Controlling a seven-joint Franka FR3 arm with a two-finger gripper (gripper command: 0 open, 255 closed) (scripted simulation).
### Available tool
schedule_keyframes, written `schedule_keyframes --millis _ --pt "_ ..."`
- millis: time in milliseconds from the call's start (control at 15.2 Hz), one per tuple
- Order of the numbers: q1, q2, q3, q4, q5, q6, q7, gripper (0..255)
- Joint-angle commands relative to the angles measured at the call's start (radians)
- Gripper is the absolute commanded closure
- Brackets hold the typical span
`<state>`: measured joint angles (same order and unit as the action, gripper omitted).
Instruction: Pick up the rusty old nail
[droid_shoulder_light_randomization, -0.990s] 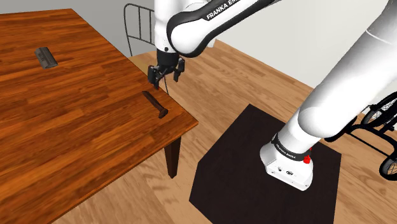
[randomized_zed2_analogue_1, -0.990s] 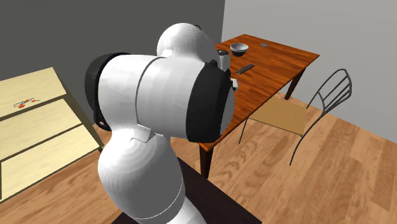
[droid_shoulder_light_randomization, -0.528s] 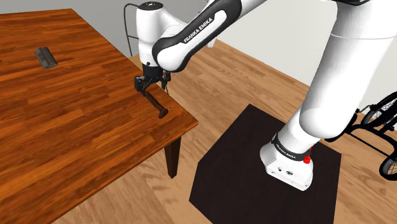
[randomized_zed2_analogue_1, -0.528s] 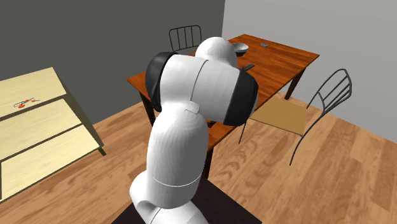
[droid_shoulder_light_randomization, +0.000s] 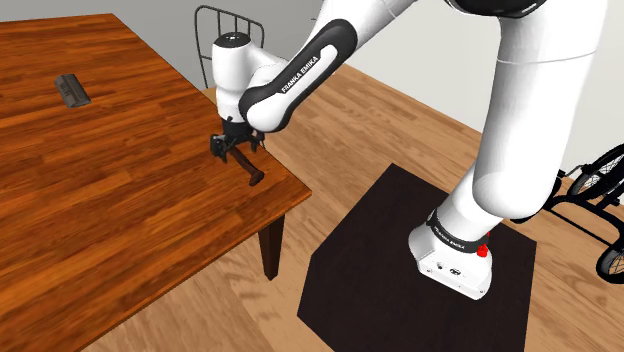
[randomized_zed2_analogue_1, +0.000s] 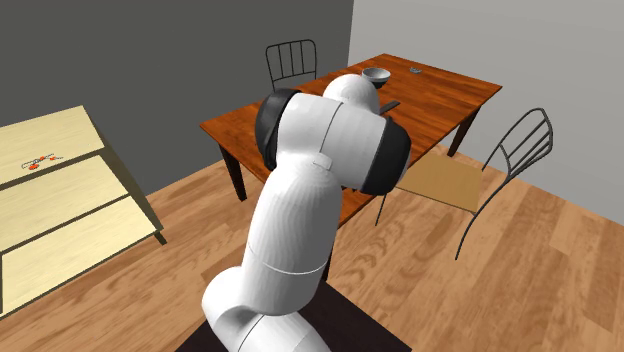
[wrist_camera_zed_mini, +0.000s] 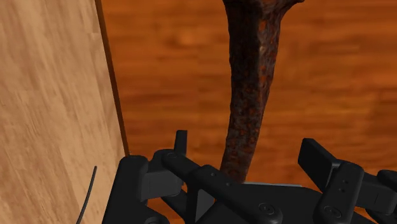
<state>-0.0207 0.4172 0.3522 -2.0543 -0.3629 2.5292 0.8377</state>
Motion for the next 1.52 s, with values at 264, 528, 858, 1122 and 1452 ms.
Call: schedule_keyframes --millis 264,528,858,1122,1452 --pt "0.004 0.015 -0.007 -0.001 -0.011 0.015 0.008 255" --pt "0.005 0.015 -0.007 -0.001 -0.011 0.015 0.008 255" --pt "0.0 0.004 -0.002 -0.002 -0.003 0.006 0.001 255" --pt "-0.013 -0.036 0.016 0.0 0.026 -0.033 -0.021 255" --pt "-0.027 -0.084 0.035 0.008 0.062 -0.084 -0.049 255"
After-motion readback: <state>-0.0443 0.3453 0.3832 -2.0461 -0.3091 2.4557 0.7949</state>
